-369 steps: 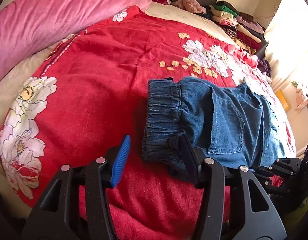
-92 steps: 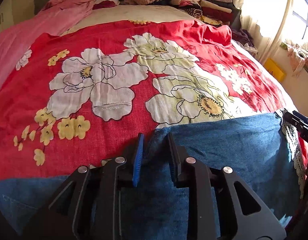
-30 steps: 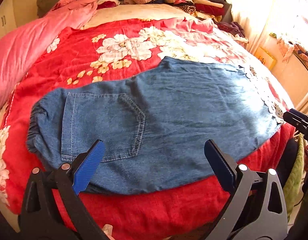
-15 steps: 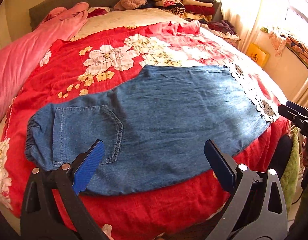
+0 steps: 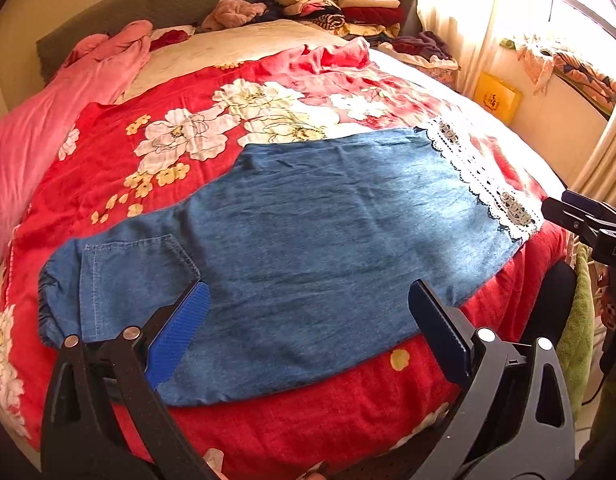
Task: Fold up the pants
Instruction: 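Move both open tools over the folded pants toward the lace edge, then close the left tool on the lace-trimmed edge of the pants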
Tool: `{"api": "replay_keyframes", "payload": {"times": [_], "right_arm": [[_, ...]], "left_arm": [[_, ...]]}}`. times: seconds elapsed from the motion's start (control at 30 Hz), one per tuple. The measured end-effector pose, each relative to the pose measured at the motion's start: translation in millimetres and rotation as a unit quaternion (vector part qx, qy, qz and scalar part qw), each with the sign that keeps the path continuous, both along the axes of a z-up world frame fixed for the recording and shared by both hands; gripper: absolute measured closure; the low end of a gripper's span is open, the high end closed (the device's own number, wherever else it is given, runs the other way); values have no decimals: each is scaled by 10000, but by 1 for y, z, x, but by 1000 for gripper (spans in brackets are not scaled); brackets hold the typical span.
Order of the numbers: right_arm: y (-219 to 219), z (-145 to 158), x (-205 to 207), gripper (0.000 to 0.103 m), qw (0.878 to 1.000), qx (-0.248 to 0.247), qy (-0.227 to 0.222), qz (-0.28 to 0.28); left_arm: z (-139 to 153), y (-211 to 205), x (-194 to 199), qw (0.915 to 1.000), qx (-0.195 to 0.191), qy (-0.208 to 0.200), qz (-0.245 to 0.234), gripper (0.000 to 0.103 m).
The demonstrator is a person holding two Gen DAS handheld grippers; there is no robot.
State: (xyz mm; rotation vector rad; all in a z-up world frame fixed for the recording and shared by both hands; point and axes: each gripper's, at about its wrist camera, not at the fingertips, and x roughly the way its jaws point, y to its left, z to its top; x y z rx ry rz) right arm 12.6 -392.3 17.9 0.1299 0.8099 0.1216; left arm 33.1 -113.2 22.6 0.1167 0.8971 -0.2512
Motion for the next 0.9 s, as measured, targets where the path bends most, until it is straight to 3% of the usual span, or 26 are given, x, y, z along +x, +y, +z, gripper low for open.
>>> {"api": "replay_keyframes", "payload": {"times": [0.47,0.9], "right_arm": [[-14,-9,2,5,9998,134,54,-170],[-20,-22,7,5,9990,301,198,-251]], "left_arm": [[0,-25,20,9997,96,20,-226,9],[-5,-63,86,9980,154,96,-610,9]]}}
